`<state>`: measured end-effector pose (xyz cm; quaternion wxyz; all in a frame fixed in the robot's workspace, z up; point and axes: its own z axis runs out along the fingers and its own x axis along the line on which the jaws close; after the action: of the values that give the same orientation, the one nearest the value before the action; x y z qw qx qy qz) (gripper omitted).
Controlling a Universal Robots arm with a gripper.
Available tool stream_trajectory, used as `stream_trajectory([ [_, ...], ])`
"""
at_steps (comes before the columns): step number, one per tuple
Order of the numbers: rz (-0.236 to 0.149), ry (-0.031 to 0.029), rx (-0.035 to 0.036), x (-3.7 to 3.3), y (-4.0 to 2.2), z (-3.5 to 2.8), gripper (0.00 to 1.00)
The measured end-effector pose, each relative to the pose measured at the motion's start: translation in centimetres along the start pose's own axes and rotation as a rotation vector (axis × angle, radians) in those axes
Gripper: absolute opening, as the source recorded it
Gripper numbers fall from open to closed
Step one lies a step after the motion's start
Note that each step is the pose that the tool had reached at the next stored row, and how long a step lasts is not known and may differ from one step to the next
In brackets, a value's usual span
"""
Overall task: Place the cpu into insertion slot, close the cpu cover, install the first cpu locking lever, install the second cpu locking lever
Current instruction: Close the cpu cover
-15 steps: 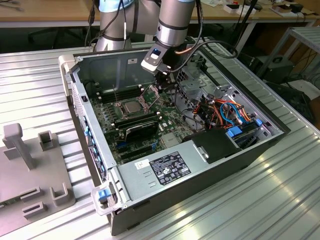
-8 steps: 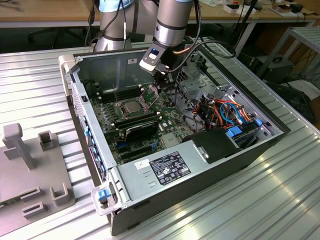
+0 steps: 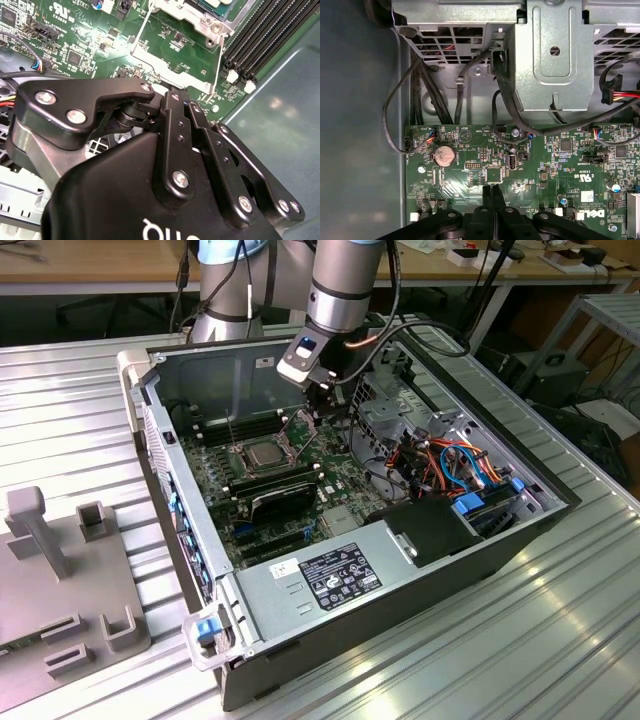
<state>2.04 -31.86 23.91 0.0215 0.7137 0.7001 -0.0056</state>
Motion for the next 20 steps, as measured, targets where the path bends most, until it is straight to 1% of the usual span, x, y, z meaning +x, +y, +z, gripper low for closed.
stream_trajectory([
  [5,0.000,0.0000,0.0012,-0.02,0.00,-0.35,0.11],
  [9,0.000,0.0002,0.0050,-0.02,-0.01,-0.45,0.11],
  [11,-0.001,-0.0004,0.0129,-0.03,-0.14,-0.48,0.11],
  [14,-0.001,-0.0003,0.0176,-0.03,-0.35,-0.58,0.11],
  [18,-0.001,-0.0002,0.0185,-0.04,-0.66,-0.76,0.11],
  [20,-0.001,-0.0003,0.0185,-0.05,-1.04,-0.78,0.11],
])
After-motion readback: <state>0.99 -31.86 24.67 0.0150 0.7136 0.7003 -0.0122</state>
